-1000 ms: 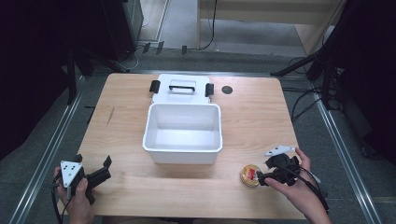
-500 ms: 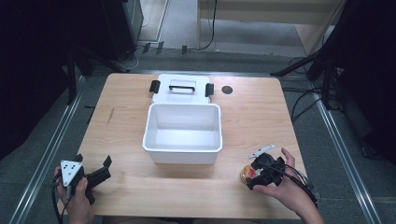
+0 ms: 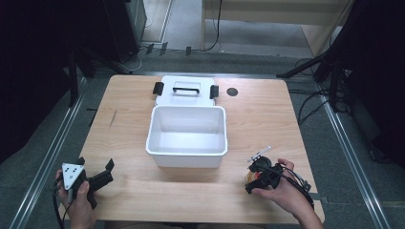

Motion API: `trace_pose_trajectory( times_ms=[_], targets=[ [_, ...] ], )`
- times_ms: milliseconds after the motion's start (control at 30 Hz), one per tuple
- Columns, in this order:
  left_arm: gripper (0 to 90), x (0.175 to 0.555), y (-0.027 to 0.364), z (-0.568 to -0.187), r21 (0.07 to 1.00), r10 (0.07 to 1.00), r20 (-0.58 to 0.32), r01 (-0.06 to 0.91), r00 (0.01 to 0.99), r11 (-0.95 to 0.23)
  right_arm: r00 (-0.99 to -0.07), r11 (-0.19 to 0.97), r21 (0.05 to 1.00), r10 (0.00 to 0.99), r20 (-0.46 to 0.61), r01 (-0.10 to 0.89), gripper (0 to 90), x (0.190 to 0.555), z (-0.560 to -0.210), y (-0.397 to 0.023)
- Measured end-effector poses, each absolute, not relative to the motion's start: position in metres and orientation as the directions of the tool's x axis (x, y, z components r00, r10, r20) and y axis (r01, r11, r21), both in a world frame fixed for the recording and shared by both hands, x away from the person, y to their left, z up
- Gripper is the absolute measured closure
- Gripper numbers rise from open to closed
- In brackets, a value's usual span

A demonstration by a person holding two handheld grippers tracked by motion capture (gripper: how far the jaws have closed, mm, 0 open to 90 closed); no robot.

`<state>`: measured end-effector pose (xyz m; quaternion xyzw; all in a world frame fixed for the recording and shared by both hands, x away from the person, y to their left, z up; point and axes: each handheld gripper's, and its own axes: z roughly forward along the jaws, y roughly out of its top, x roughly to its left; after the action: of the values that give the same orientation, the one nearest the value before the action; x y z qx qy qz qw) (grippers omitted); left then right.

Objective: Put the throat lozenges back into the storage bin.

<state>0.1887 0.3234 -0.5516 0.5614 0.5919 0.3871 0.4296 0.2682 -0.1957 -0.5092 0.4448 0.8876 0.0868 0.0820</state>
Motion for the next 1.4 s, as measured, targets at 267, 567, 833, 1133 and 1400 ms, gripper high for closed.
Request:
trace_pose_trajectory(
  times_ms=[267,567,833,1133,1400],
  targets=[
    [0.0,0.188,0.323,-0.552,0.941,0.997,-0.074,0.331,0.0,0.07,-0.579,0.575,0.214,0.814,-0.049,0.79,20.1,0.27,-0.51,-0.196],
    [0.0,0.189,0.323,-0.552,0.941,0.997,-0.079,0.331,-0.002,0.076,-0.58,0.571,0.251,0.813,-0.043,0.782,20.2,0.275,-0.498,-0.197],
    [0.0,0.189,0.324,-0.552,0.94,0.996,-0.086,0.333,-0.001,0.082,-0.583,0.571,0.278,0.811,-0.045,0.773,20.2,0.284,-0.479,-0.195],
    [0.0,0.189,0.324,-0.552,0.939,0.996,-0.086,0.335,0.0,0.082,-0.61,0.595,0.294,0.791,-0.049,0.748,20.2,0.298,-0.46,-0.188],
    [0.0,0.189,0.324,-0.552,0.938,0.996,-0.091,0.335,0.002,0.085,-0.641,0.619,0.305,0.767,-0.037,0.724,20.3,0.312,-0.44,-0.178]
  ],
)
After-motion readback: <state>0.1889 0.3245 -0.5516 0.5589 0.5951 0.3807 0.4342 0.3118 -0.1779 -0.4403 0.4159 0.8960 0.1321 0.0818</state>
